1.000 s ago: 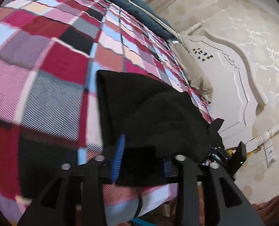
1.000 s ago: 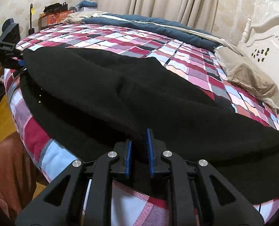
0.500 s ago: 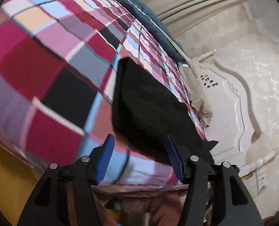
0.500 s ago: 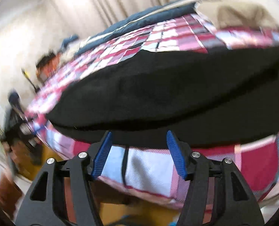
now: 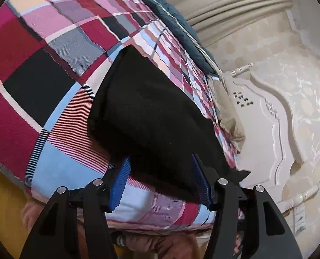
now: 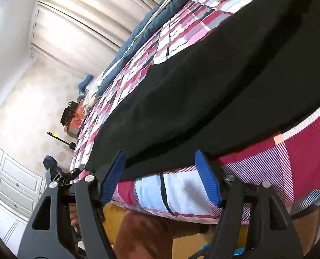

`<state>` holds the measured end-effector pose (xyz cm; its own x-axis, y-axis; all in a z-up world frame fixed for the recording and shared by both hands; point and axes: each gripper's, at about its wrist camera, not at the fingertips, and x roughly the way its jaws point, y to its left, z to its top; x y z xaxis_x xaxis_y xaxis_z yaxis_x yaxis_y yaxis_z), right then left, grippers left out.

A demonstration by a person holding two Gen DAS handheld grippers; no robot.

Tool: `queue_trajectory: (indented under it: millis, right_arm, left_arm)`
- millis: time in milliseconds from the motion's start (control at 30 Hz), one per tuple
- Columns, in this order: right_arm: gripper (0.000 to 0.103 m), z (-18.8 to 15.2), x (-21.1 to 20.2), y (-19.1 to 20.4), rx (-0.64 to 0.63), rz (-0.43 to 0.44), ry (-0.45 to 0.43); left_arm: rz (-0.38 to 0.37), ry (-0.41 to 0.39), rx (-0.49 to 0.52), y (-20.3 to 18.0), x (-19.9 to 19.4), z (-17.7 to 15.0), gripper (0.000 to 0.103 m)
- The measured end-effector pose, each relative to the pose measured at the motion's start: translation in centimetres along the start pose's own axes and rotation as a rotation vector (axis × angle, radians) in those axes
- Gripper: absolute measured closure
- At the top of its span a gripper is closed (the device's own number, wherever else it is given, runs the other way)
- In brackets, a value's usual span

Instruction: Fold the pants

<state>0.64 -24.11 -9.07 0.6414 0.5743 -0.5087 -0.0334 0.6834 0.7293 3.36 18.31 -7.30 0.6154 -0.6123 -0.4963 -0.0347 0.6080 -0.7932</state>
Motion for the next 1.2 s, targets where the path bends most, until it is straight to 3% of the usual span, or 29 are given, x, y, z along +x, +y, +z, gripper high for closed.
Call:
queue_trajectory:
  millis: [267,467,600,733,900,967,1067,1133,1200]
  right_arm:
    - [0.034,-0.1,0.6,0.6,-0.002,0.005,0.019]
    - [0.033,-0.3,1.0,0.6,0.01,0.008,0.017]
    - [0.033,-0.2,0.9,0.6,0.05,0.073,0.02]
    - [0.033,-0.1,2.6,0.8,0.12,0.157,0.052]
    - [0.034,-0.5,5.8,0.8,0.221,0.25,0.098]
    - [0.038,-0.4,6.5,0.9,0.226,0.255,0.087]
    - [0.057,-0.3,7.6,0.8,0.244,0.239,0.068]
    - [0.081,0.0,8.3,0.2,0.285,0.221,0.072]
    - [0.09,-0.1,8.7,-0.3,0.314,0.199,0.077]
  left_arm:
    - [-0.02,-0.09,-0.088,-0.2,-2.7,0.1,0.047]
    - [-0.01,-0.07,-0.089,-0.2,-1.0,0.7,0.047]
    - [-0.034,-0.051,-0.138,0.1,0.5,0.8,0.047]
    - [0.01,-0.041,-0.127,-0.2,1.7,0.8,0.047]
    - [0.056,-0.041,-0.111,0.0,1.8,0.8,0.066]
    - [0.052,-0.036,-0.137,0.6,1.8,0.9,0.071]
    - [0.049,-0.025,-0.151,1.1,1.9,1.0,0.077]
    - [0.055,-0.023,-0.144,1.0,1.9,1.0,0.079]
    - [0.058,-0.023,-0.134,0.8,1.9,1.0,0.08]
